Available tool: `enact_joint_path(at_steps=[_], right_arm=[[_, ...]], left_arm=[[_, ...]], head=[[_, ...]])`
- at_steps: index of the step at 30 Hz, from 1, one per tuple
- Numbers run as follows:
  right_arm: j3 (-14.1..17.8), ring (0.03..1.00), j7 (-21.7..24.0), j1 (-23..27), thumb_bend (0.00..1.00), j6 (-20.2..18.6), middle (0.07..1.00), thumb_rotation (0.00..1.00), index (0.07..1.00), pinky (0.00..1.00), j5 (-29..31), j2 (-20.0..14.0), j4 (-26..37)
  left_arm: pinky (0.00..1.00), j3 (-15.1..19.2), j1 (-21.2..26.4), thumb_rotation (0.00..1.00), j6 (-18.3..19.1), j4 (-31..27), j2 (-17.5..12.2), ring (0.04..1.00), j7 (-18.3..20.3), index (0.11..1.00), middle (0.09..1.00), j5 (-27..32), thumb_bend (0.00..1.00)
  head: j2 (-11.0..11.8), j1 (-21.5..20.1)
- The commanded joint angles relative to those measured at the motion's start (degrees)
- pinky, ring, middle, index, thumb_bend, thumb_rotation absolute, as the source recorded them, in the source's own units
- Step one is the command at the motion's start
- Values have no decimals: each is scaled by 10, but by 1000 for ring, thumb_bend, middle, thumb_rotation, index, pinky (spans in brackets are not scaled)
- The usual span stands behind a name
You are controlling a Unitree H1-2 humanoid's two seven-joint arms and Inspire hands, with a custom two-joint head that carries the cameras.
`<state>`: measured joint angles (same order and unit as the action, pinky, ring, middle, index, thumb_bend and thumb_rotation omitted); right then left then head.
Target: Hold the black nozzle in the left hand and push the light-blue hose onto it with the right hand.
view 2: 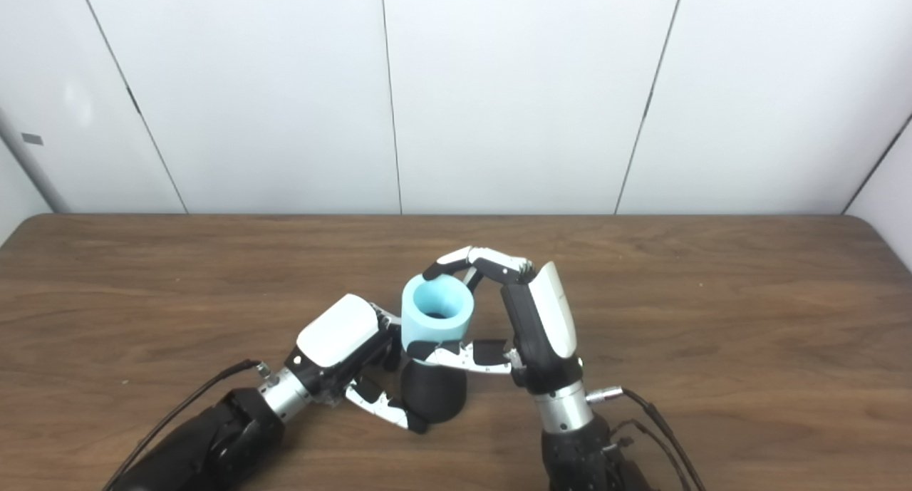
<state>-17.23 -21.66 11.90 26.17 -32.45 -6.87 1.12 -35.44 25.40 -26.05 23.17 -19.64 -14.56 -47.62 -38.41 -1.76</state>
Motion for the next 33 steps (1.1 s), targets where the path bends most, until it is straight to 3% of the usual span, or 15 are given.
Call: enact_joint_path(at_steps=[1,6,13,33], right_arm=[[7,412,17,4,518,4,473,0,516,331,-17,-3,11],[15,412,30,4,518,2,474,0,515,333,-24,-2,15],[21,414,72,-1,518,-34,478,0,512,339,-27,-3,43],[33,409,110,-8,518,-74,474,0,509,328,-47,9,77]], left_arm=[[121,-33,-61,0,-8,30,22,172,12,480,471,-10,526],[121,-37,-60,0,-8,32,21,173,8,480,471,-9,525],[116,-35,-62,0,-8,28,21,167,10,480,471,-12,526],[123,-34,-64,0,-8,23,20,173,19,480,471,-6,525]], head=[[-1,-1],[-1,-1],[-1,-2],[-4,-3]])
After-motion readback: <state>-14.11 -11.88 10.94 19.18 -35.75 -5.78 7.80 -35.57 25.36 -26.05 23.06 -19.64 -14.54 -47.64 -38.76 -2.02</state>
